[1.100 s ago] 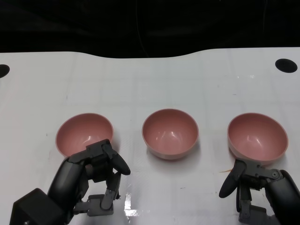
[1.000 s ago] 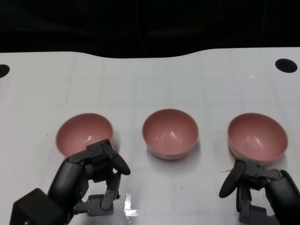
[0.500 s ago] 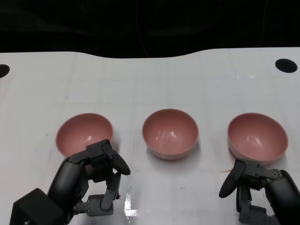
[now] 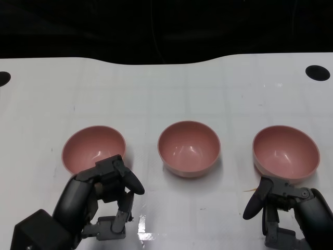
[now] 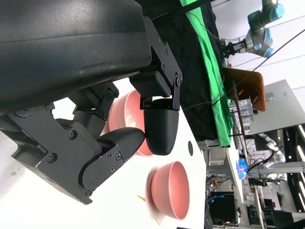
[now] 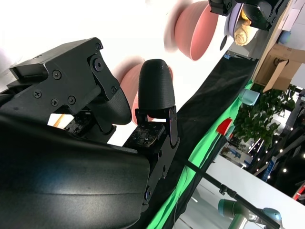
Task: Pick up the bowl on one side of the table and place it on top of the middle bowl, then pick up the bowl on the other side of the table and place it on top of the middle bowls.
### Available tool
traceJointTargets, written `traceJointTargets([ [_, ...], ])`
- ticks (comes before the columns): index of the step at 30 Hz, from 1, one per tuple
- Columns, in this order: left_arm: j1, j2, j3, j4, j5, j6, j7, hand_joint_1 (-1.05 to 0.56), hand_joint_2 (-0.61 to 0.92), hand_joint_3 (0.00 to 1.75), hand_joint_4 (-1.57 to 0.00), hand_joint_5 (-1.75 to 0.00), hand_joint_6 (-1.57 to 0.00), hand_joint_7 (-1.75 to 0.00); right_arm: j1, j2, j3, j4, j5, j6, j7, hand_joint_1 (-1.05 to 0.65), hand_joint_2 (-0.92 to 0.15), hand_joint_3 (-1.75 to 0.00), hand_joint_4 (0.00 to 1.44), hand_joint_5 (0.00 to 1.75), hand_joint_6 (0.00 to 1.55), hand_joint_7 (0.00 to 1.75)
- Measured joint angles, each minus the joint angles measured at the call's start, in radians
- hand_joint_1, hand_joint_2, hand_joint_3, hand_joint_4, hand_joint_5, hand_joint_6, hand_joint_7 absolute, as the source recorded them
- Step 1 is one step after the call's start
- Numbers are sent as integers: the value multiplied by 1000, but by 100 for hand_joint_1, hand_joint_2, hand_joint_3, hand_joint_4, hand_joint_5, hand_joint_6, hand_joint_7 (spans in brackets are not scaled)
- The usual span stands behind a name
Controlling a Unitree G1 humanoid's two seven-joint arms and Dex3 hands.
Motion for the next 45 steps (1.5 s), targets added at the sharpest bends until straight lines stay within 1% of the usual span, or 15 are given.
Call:
traceJointTargets([
  [1,0,0,0,0,0,0,0,-18,41,133,-86,-175,-80,-146,1,0,0,-5,-1,2,-1,-2,-31,-147,80,168,79,129],
  [4,0,0,0,0,0,0,-1,-17,41,133,-85,-175,-80,-147,1,1,-2,-9,-1,-4,-14,-5,-40,-128,73,142,73,104],
  [7,0,2,0,0,0,0,-3,-18,41,133,-85,-175,-80,-147,1,0,-9,-23,-55,-6,-47,-13,-41,-113,62,130,67,87],
  [8,0,2,0,0,0,0,-3,-18,40,133,-85,-175,-80,-147,0,-2,-11,-35,-85,0,-59,-18,-42,-102,55,129,64,78],
  [10,0,2,0,0,0,0,-3,-17,41,134,-85,-175,-81,-147,1,-10,-19,-73,-163,28,-82,-24,-49,-80,43,118,59,65],
  [12,0,2,0,0,-1,0,-5,-17,41,133,-85,-175,-81,-148,1,-20,-32,-106,-227,60,-99,-34,-66,-44,34,102,52,53],
  [14,0,2,0,0,-1,0,-5,-17,40,133,-86,-175,-81,-148,4,-32,-41,-145,-296,105,-108,-45,-81,-16,28,90,46,41],
  [16,-1,2,0,0,-1,0,-5,-18,40,133,-86,-175,-80,-148,8,-41,-44,-183,-360,150,-111,-49,-86,-6,25,83,43,33],
  [20,-1,2,0,0,-1,0,-5,-18,41,133,-86,-175,-80,-147,8,-57,-44,-209,-460,189,-140,-58,-87,0,15,73,35,19],
  [24,-1,2,-1,0,0,0,-5,-17,41,133,-87,-175,-80,-146,0,-82,-44,-222,-567,230,-168,-62,-86,0,11,69,30,13],
  [28,-1,1,-2,0,0,0,-5,-17,42,133,-87,-175,-80,-147,-10,-111,-40,-252,-694,307,-167,-64,-86,0,4,67,24,8],
  [34,-1,0,-3,0,0,0,-5,-18,42,132,-86,-175,-79,-146,-37,-142,5,-283,-843,425,-89,-66,-85,0,6,69,25,8],
  [37,-1,0,-2,0,0,0,-5,-18,42,132,-87,-175,-79,-146,-51,-149,24,-280,-878,458,-83,-66,-85,0,6,69,25,7],
  [41,-2,-1,-2,-1,-2,2,-6,-18,42,132,-87,-175,-80,-146,-120,-160,62,-181,-940,512,-74,-67,-85,0,8,66,28,7],
  [45,-1,-1,-2,-1,-1,3,-6,-18,42,132,-87,-175,-80,-146,-187,-179,99,-50,-963,543,-77,-67,-86,0,8,64,30,7],
])
